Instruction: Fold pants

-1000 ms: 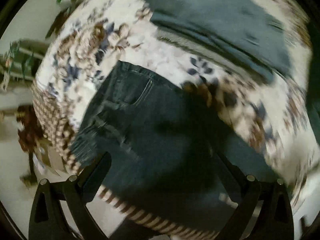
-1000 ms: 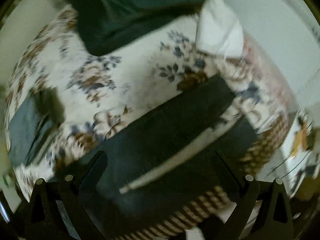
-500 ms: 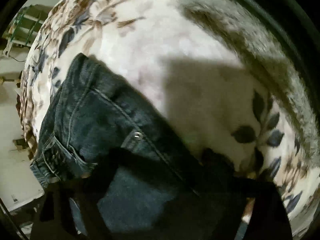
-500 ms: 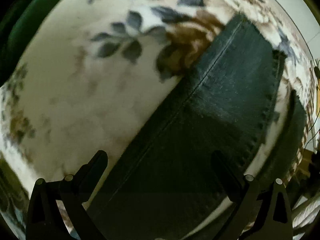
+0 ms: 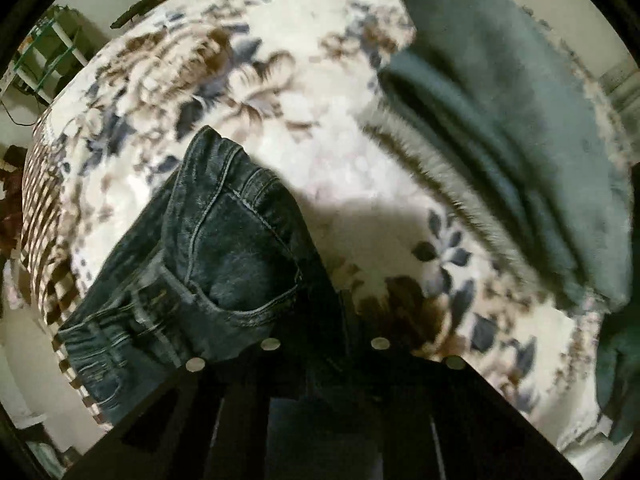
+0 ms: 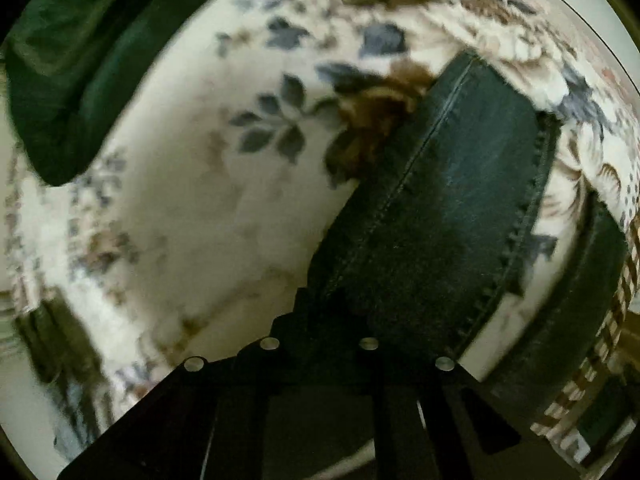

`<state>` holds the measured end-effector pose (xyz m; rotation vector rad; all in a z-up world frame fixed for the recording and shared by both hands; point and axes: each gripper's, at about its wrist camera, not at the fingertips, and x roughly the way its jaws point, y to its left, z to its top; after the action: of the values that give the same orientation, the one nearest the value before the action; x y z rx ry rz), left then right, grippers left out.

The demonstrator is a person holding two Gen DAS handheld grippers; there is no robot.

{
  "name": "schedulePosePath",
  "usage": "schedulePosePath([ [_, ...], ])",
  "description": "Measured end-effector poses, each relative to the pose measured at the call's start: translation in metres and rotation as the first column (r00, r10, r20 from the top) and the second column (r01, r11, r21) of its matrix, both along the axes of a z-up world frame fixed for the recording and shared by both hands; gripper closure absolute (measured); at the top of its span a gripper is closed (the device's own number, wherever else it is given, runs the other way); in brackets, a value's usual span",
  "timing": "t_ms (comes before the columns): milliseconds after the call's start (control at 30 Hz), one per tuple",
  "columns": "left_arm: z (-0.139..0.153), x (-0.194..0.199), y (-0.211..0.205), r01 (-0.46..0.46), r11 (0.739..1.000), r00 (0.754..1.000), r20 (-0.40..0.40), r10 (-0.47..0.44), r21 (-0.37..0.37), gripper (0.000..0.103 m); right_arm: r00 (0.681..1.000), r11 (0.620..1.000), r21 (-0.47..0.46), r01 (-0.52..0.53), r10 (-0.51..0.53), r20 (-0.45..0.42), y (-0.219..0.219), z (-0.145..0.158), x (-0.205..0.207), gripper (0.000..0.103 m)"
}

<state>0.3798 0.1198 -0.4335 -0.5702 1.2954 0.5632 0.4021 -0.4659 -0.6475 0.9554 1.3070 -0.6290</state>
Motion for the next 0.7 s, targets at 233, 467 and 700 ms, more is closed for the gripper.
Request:
schedulePosePath([
  [233, 0.043, -0.05, 0.036, -0.038, 0.996, 0.985, 0.164, 0.051, -0.083, 0.093, 0.962, 0.998, 0.004, -0.062, 0.058, 0.266, -0.006, 0.115, -0.037, 0.095],
  [467, 0.027, -0.152, 0.041, -0.044, 0.995, 0.979, 0.193, 0.061, -0.089, 0.093, 0.936, 0.99, -0.041, -0.133, 0.139, 0.323, -0.018, 0.115, -0.15, 0.095],
  [700, -0.052, -0.235, 0.037, -0.075, 0.994, 0.994, 0.076, 0.08, -0.076, 0.093, 0.967, 0.992, 0.005, -0.126, 0.122, 0.225, -0.034, 0.036, -0.241, 0.095],
])
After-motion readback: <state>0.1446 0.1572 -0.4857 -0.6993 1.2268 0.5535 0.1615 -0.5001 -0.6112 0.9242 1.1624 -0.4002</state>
